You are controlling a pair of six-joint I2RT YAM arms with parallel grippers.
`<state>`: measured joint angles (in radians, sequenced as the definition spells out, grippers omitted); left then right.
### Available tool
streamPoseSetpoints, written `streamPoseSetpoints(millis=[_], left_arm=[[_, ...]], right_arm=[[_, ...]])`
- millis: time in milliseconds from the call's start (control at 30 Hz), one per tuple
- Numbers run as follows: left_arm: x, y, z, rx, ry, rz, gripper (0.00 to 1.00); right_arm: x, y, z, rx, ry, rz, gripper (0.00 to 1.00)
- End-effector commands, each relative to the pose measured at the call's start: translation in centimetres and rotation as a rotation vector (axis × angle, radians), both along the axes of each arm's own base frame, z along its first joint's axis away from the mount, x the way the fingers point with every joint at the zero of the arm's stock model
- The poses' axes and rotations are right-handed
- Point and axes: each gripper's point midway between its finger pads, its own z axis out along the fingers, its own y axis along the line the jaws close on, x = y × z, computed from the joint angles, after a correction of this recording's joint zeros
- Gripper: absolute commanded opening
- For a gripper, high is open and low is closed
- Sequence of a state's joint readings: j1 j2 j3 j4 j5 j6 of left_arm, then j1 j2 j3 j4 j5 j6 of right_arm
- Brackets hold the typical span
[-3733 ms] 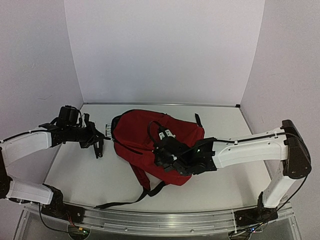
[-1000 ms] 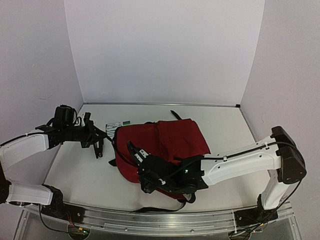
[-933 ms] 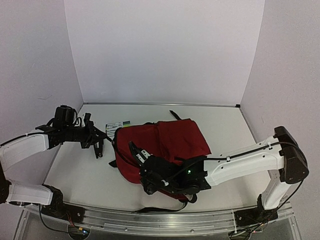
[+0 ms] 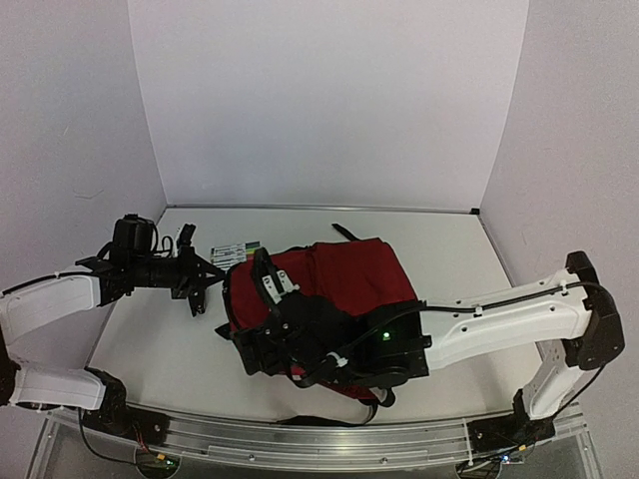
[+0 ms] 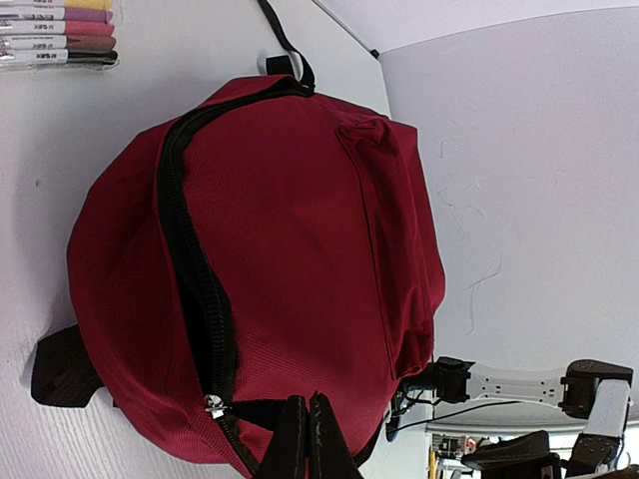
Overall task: Pack the student bag
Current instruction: Zip the student bag at the center of the board.
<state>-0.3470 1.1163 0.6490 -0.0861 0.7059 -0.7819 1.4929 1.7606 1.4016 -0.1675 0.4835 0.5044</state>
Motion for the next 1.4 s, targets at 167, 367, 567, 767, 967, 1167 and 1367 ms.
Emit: streamPoseSetpoints(millis=[167, 367, 567, 767, 967, 1167, 1367], left_arm=[[-0.3, -0.2, 1.6, -0.044, -0.071, 0.001, 0.00], [-0.5, -0.2, 2.1, -0.045, -0.078, 0.000, 0.00], [-0.7, 0.1, 2.2, -0.021, -0.078, 0.010, 0.00], [-0.5, 1.1, 1.1, 0.023, -0.047, 0.074, 0.00], [0.7, 2.2, -0.2, 0.067, -0.022, 0.161, 0.00], [2.1, 2.8, -0.2, 0.081, -0.031, 0.211, 0.00], [3.3, 1.8, -0.4, 0.045, -0.031, 0.189, 0.00]], right_arm=[[3.2, 5.3, -1.9, -0.116, -0.144, -0.099, 0.94], [6.6, 6.9, -4.8, -0.222, -0.197, -0.176, 0.92], [8.6, 7.5, -6.5, -0.283, -0.259, -0.235, 0.81], [8.9, 7.5, -6.2, -0.297, -0.281, -0.240, 0.13], [6.2, 7.1, -5.4, -0.237, -0.220, -0.041, 0.00], [3.3, 2.9, -4.5, -0.178, -0.135, 0.064, 0.00], [0.4, -0.2, -6.1, -0.169, -0.022, 0.149, 0.00]])
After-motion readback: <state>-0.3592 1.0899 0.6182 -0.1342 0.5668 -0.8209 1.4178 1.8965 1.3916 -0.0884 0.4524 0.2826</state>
